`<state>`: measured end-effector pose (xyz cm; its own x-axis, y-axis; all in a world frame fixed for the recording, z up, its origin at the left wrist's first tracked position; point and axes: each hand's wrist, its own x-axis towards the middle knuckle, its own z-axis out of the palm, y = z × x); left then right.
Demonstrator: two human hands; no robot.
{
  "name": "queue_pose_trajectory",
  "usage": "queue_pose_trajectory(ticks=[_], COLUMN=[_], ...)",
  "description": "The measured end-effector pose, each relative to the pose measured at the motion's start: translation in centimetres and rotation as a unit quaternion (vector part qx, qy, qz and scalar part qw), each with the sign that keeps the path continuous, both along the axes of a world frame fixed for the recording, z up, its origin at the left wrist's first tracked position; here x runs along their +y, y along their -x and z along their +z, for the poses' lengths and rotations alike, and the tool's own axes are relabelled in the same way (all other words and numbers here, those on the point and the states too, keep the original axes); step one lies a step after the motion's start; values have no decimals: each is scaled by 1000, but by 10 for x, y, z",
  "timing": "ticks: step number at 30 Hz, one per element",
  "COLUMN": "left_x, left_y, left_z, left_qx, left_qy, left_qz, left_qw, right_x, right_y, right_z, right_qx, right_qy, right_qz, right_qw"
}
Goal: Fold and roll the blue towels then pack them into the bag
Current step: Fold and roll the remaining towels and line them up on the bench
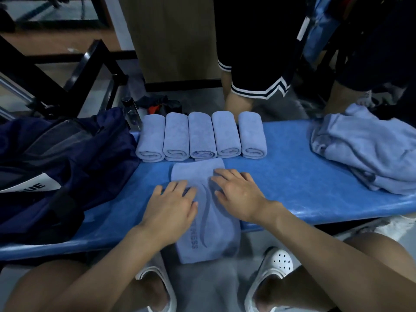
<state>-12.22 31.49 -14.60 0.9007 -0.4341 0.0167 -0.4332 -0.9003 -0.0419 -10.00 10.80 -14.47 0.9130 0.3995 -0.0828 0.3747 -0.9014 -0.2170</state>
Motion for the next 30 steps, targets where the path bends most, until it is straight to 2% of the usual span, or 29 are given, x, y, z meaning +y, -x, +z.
queue_pose_trajectory(ticks=[3, 5, 10, 17, 20, 24, 30], left_x=[6, 10, 14, 10, 11, 14, 16], left_y=[-12, -22, -44, -59, -63, -65, -65], left_z=[-1, -3, -10, -2, -2, 0, 3], left_qx=[12, 38, 88, 152, 168, 187, 261], left_qy=[83, 140, 278, 354, 376, 438, 532], left_qz=[63, 126, 247, 287, 293, 320, 334], left_qw=[994, 981, 924, 877, 863, 819, 734], right_x=[2, 3, 8, 7, 3, -6, -7], right_y=[-7, -14, -31, -48, -49, -50, -46], right_z=[1, 0, 1, -1, -3, 0, 6], right_qx=[-20, 1, 53, 126, 128, 128, 224], right_qy=[-48, -72, -112, -195, -226, -276, -411], right_qz=[-119, -195, -273, -297, -292, -276, -306], right_qw=[991, 978, 954, 926, 921, 912, 829])
